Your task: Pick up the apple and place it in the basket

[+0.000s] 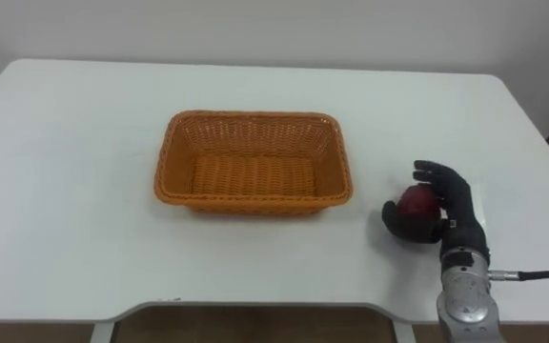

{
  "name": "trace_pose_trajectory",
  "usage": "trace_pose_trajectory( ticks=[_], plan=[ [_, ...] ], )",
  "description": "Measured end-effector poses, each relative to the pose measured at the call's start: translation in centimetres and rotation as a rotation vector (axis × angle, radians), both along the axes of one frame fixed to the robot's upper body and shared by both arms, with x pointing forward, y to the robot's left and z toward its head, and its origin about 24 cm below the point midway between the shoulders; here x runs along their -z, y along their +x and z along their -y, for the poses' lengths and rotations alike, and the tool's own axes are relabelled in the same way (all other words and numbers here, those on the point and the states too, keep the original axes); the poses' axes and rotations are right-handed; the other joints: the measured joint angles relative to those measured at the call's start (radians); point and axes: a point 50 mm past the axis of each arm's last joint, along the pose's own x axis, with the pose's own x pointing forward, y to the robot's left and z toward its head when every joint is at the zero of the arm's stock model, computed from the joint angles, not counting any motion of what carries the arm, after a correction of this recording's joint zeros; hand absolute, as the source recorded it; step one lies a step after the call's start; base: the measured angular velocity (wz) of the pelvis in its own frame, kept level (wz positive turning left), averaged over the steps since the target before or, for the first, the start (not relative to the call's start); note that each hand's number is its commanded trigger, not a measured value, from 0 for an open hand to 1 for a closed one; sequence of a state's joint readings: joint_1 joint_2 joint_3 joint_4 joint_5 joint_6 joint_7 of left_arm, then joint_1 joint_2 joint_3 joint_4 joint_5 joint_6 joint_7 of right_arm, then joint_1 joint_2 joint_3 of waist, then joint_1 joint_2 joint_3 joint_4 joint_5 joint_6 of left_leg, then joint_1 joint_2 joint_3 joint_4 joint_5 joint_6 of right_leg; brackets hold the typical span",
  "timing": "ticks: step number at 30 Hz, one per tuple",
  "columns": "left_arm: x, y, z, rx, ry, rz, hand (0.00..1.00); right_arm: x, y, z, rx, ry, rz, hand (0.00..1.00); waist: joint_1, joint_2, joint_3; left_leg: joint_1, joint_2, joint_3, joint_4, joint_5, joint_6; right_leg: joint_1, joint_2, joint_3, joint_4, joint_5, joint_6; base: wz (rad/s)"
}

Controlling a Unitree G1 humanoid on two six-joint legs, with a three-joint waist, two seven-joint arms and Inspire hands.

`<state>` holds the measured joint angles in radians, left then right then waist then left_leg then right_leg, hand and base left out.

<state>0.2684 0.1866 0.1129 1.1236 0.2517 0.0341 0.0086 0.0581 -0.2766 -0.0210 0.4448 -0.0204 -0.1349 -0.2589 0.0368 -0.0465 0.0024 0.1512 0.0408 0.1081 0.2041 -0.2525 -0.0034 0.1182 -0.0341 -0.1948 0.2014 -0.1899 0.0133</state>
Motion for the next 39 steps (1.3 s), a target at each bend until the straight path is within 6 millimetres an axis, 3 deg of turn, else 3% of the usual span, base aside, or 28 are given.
trace_pose_trajectory(
  ticks=[19,28,39],
  plan=[
    [0.0,-0.1,0.1,0.017,-0.005,-0.006,0.0,0.1,-0.1,0.2,0.006,-0.013,-0.001,1.0,0.0,-0.005,-0.0017,0.001,0.0,-0.002,-0.005,0.0,0.0,0.003,0.002,0.0,-0.015,0.001,0.0,0.0],
    [0.0,0.1,0.1,0.017,-0.003,0.0,0.0,0.0,-0.1,0.3,0.021,-0.013,0.009,1.0,0.0,0.006,0.0028,-0.002,0.0,-0.002,-0.007,0.0,0.0,0.003,0.002,-0.001,-0.013,0.003,0.001,0.0],
    [0.1,-0.7,0.6,0.003,-0.014,-0.016,0.0,-4.7,2.4,0.5,0.071,-0.008,0.24,1.0,-0.001,0.014,-0.0027,0.0,-0.001,-0.002,-0.013,0.0,0.0,0.001,0.002,-0.001,-0.015,0.002,0.001,0.0]
  ],
)
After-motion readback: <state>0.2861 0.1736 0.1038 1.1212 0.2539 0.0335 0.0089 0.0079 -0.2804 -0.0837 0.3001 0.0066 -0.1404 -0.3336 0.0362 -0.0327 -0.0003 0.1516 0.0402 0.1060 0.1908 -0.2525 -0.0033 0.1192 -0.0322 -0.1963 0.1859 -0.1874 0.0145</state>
